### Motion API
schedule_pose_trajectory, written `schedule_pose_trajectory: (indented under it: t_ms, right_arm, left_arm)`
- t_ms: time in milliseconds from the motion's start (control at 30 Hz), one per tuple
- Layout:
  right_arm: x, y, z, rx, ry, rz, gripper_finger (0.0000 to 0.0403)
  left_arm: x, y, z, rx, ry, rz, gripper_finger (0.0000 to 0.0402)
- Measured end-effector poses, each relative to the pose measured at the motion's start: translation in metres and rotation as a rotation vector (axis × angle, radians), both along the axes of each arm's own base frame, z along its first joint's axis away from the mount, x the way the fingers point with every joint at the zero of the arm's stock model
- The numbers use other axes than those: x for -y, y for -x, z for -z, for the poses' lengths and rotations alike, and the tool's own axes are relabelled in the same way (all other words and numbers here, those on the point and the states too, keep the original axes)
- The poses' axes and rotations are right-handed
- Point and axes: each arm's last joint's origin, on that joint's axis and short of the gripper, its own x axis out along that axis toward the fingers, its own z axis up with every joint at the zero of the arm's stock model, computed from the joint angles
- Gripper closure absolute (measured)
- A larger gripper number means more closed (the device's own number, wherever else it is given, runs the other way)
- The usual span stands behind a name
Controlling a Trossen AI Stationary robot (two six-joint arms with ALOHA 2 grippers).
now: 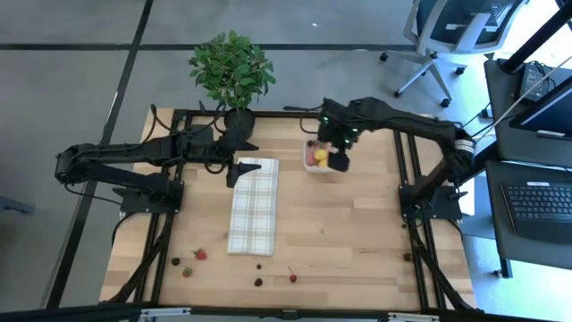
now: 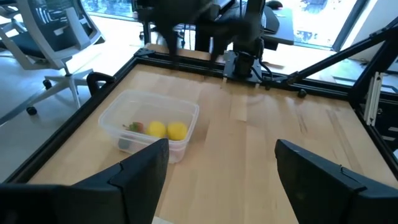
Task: Pick and placing Produce into tupperware
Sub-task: Put the right black cherry into the transparent bin
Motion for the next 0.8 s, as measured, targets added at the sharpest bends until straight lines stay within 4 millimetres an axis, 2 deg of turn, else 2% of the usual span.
schedule_pose_trajectory:
  t_ms: [67,167,333,433,567,667,800]
  right_arm:
    - [-0.014,0.016,-0.016,0.036,-0.065,0.017,0.0114]
    - [-0.038,0.044,-0.034,0.052,-0.045,0.029,0.0115]
    - [-0.078,0.083,-0.038,0.037,-0.047,0.020,0.0124]
    - [-0.104,0.099,-0.030,-0.017,-0.097,-0.001,0.0129]
    - [-0.131,0.110,-0.014,-0.179,-0.172,0.131,0.0139]
    - [-0.148,0.107,0.006,-0.329,-0.192,0.189,0.0145]
    - [-0.165,0.097,0.035,-0.527,-0.216,0.183,0.0149]
  left_arm:
    - [0.001,0.000,0.000,0.000,0.001,0.005,0.0117]
    - [0.003,0.000,0.000,0.000,0.002,0.017,0.0117]
    - [0.005,-0.001,0.000,0.000,0.002,0.030,0.0117]
    - [0.005,-0.001,0.000,0.000,0.002,0.029,0.0117]
    - [0.005,-0.001,0.000,0.000,0.001,0.030,0.0117]
    - [0.005,-0.001,0.000,-0.003,-0.023,0.037,0.0117]
    - [0.005,-0.001,0.000,-0.007,-0.050,0.046,0.0117]
